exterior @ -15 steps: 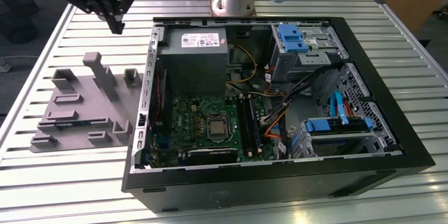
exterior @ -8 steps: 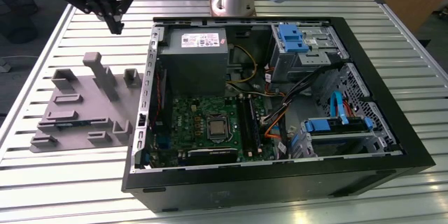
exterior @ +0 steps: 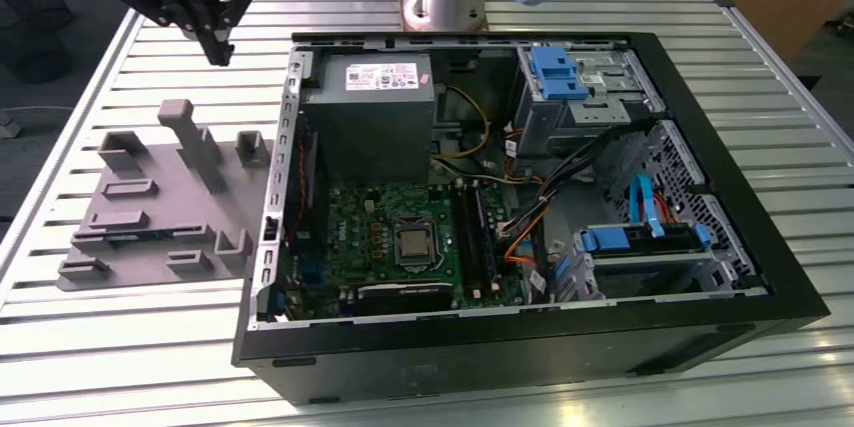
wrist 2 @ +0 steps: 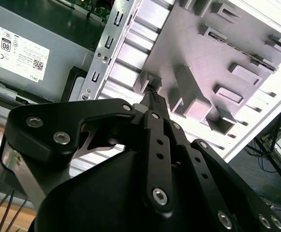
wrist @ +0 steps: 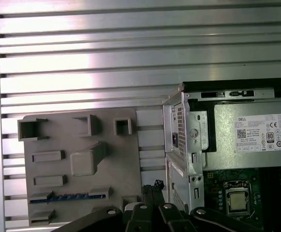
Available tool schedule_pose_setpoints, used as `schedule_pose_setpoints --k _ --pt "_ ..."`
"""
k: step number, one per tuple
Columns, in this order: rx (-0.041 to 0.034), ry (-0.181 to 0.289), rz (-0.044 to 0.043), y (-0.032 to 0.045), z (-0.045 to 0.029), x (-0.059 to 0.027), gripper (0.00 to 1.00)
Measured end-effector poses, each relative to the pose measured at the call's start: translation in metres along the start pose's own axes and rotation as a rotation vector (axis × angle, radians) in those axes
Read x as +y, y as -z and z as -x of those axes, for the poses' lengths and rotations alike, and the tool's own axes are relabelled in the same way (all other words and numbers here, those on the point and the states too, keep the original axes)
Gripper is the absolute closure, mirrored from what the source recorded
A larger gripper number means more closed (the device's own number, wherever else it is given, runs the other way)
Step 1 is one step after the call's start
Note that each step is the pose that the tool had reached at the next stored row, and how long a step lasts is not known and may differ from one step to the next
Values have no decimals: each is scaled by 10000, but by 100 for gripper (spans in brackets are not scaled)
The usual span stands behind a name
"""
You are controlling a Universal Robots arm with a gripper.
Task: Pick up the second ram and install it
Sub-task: 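Reach for the second ram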
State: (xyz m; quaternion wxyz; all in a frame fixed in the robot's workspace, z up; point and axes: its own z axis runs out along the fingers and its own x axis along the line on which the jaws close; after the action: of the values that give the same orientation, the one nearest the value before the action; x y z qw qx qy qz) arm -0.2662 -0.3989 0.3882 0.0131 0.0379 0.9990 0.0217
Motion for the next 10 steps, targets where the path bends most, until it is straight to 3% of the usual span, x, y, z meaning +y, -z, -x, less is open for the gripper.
schedule_pose_setpoints --k 10 --pt "0 0 -1 -4 -25 -2 89"
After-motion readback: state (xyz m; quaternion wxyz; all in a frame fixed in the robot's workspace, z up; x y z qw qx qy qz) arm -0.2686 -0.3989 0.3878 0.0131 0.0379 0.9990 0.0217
